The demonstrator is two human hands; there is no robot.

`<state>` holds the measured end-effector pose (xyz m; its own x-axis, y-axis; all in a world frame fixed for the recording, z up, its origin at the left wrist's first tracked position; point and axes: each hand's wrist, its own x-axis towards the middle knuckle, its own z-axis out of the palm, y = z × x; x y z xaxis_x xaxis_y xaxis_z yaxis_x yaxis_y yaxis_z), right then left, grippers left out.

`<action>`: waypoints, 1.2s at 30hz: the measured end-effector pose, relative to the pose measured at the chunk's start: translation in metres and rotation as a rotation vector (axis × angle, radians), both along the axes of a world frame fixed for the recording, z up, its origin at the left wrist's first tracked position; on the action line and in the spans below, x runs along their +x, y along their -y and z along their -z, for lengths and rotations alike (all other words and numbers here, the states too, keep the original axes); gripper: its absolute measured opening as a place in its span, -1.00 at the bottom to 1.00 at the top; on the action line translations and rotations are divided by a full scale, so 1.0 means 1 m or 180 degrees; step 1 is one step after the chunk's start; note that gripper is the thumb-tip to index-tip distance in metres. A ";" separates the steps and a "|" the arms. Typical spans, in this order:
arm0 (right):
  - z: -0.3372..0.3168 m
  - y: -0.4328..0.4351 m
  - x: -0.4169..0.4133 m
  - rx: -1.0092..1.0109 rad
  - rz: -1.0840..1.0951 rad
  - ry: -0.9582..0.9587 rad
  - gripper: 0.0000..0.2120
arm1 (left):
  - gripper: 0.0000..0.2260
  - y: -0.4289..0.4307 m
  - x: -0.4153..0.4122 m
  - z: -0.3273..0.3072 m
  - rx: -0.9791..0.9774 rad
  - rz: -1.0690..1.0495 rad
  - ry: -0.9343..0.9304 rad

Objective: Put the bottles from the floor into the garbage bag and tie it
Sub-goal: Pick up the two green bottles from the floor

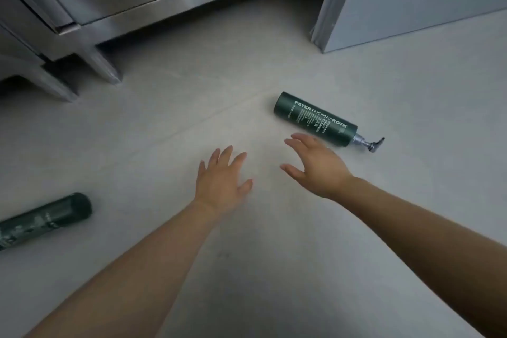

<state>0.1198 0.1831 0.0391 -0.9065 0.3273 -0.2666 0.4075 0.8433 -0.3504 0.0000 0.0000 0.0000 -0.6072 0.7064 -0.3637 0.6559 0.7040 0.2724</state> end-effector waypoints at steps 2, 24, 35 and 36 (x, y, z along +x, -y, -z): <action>0.007 -0.010 -0.002 0.0135 0.0019 -0.0267 -0.44 | -0.39 0.000 0.004 0.012 -0.0228 0.0115 -0.0051; 0.034 -0.072 -0.014 0.0823 0.0378 -0.0012 -0.32 | -0.31 0.011 0.016 0.046 -0.0580 0.0191 -0.0031; 0.048 -0.020 0.026 -0.0196 0.0916 -0.0023 -0.29 | -0.34 0.018 0.015 0.044 -0.0558 0.0340 -0.0131; 0.048 -0.015 0.028 -0.0237 0.0929 -0.0033 -0.28 | -0.35 0.020 0.014 0.042 -0.0558 0.0374 -0.0126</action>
